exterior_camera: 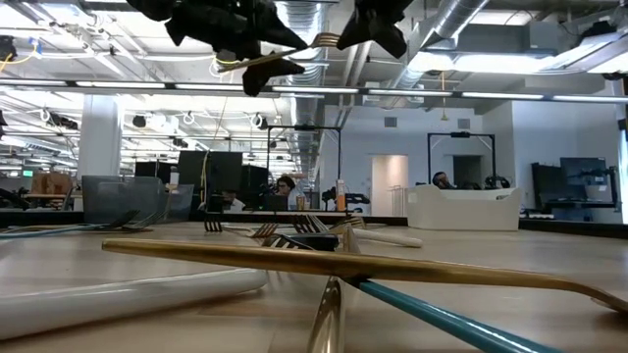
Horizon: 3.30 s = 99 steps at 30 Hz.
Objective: Sort silverware by color (type)
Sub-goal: Put the gold fork into the top black bin
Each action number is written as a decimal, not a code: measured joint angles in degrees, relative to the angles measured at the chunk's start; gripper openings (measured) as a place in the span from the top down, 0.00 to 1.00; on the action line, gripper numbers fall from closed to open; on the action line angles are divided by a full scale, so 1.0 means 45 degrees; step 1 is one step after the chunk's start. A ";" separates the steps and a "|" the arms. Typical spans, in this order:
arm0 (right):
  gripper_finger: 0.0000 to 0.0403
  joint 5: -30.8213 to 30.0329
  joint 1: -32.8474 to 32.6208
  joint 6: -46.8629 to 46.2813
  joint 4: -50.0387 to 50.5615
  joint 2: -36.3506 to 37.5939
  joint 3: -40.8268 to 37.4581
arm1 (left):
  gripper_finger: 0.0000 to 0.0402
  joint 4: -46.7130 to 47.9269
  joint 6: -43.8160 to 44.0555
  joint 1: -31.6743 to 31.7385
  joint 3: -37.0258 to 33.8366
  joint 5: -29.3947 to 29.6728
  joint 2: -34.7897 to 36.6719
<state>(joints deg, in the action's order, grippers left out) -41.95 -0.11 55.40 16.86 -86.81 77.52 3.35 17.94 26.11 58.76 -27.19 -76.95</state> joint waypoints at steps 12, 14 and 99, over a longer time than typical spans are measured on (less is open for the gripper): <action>0.95 0.0257 -0.0050 0.0039 -0.0589 -0.0003 -0.0005 | 0.89 -0.0084 -0.0044 -0.0148 0.0000 -0.1277 0.0000; 0.93 0.0272 -0.0013 -0.0126 -0.0689 -0.0003 -0.0005 | 0.97 -0.0048 -0.0126 -0.0134 -0.0006 -0.1110 0.0000; 0.77 0.4116 -0.0162 -2.5685 1.1611 0.2535 -0.0010 | 0.71 0.6331 0.0184 -0.0023 0.9703 0.4198 -1.1388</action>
<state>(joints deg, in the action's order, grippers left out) -23.43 -0.84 -60.18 69.11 -75.41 77.47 31.84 18.76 26.01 102.42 -8.30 -128.19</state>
